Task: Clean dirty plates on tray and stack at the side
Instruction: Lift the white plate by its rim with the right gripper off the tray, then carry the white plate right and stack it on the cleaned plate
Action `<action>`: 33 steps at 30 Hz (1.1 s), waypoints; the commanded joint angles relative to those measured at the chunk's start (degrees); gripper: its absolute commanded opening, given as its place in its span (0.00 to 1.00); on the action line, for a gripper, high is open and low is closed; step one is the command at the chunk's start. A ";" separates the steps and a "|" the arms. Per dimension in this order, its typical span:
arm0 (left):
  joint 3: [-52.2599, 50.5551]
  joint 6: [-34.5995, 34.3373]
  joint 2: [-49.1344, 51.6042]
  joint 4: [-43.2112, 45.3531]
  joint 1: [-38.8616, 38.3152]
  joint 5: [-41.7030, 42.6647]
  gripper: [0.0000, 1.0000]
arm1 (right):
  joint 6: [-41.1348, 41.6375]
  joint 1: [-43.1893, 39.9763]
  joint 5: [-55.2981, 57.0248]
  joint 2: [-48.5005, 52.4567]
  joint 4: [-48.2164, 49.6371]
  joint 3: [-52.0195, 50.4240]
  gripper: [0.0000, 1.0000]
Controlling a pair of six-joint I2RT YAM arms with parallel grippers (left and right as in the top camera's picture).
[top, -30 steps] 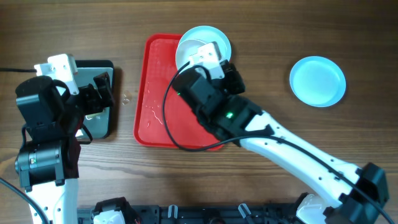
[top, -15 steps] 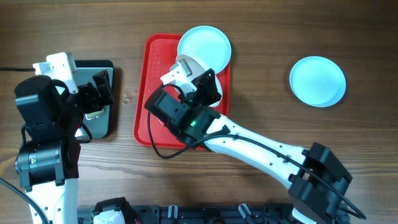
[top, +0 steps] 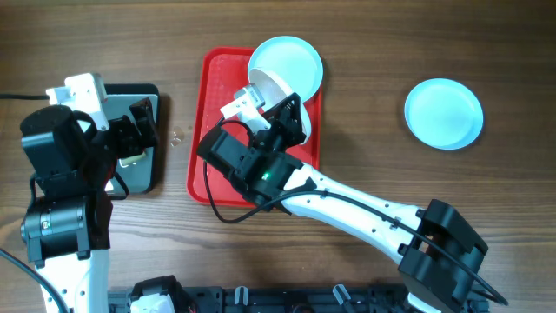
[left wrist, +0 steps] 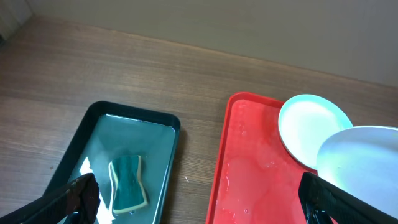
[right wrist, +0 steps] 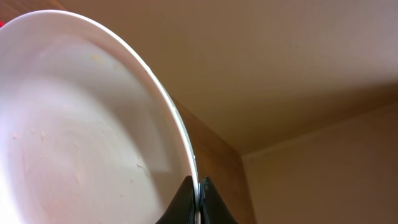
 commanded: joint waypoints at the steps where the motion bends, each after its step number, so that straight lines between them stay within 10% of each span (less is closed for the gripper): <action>1: 0.79 -0.74 -0.70 0.37 -0.09 1.05 1.00 | -0.96 0.24 2.25 0.74 0.35 1.33 0.04; 17: 0.79 -0.74 -0.70 -0.46 -0.09 1.05 1.00 | 32.46 -11.13 -40.41 -1.68 -17.11 1.33 0.04; 33: 0.76 -0.74 -0.68 -1.16 -0.09 1.07 1.00 | 30.34 -35.87 -85.24 -14.78 -11.82 1.33 0.04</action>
